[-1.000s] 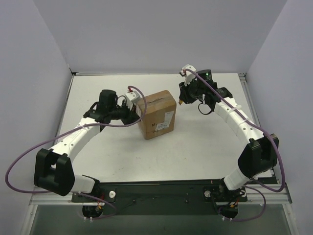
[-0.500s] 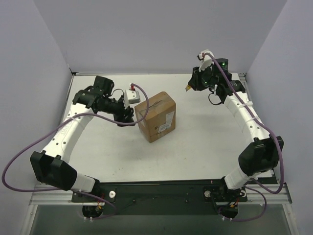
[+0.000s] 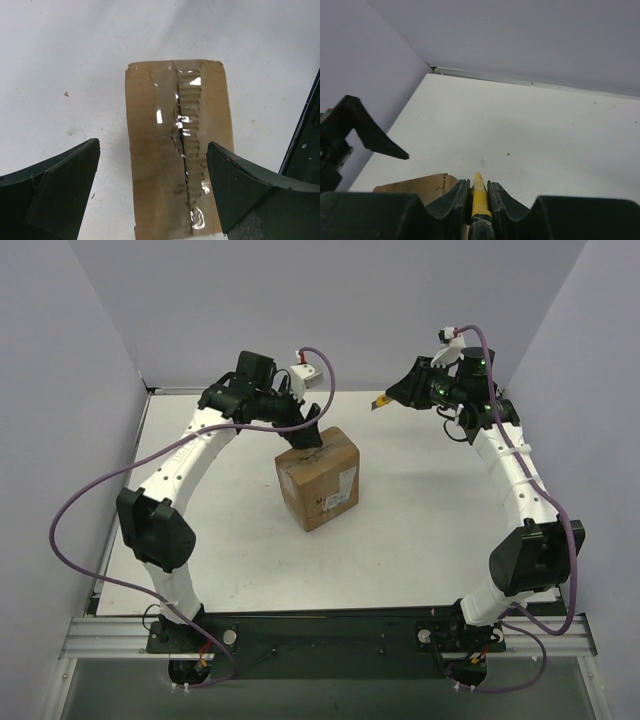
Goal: Unpack the express box
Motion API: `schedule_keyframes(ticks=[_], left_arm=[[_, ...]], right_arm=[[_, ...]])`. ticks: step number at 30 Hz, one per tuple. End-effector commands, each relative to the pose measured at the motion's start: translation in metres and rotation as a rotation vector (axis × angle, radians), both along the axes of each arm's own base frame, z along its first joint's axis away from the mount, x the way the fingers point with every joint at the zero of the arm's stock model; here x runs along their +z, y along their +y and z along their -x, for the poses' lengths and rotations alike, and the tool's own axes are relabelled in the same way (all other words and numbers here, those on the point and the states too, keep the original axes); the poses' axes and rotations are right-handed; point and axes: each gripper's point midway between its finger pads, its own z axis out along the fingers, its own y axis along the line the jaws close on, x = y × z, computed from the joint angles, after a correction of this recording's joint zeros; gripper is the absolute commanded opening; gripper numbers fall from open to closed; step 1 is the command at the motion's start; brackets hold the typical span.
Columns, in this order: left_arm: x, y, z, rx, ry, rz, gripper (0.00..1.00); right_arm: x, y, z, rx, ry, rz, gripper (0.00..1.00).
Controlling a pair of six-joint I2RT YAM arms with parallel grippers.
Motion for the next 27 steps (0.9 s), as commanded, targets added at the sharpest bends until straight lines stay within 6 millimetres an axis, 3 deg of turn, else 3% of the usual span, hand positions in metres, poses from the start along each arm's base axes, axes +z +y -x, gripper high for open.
schedule_keyframes(ticks=[1, 5, 12, 15, 27], left_arm=[[0.019, -0.014, -0.04, 0.083, -0.053, 0.08, 0.97], [0.014, -0.022, -0.048, 0.066, -0.065, 0.109, 0.97], [-0.006, -0.031, -0.044, 0.05, 0.039, 0.15, 0.97], [-0.009, -0.032, -0.044, 0.045, 0.084, 0.195, 0.97], [-0.029, -0.033, -0.052, 0.049, 0.173, 0.236, 0.83]], right_arm=[[0.026, 0.023, 0.002, 0.094, -0.02, -0.149, 0.0], [0.031, 0.034, 0.004, 0.138, -0.012, -0.203, 0.0], [0.011, 0.054, 0.01, 0.121, 0.041, -0.169, 0.0], [-0.006, 0.054, 0.011, 0.042, 0.048, -0.073, 0.0], [-0.012, 0.063, 0.017, 0.007, -0.003, 0.024, 0.0]])
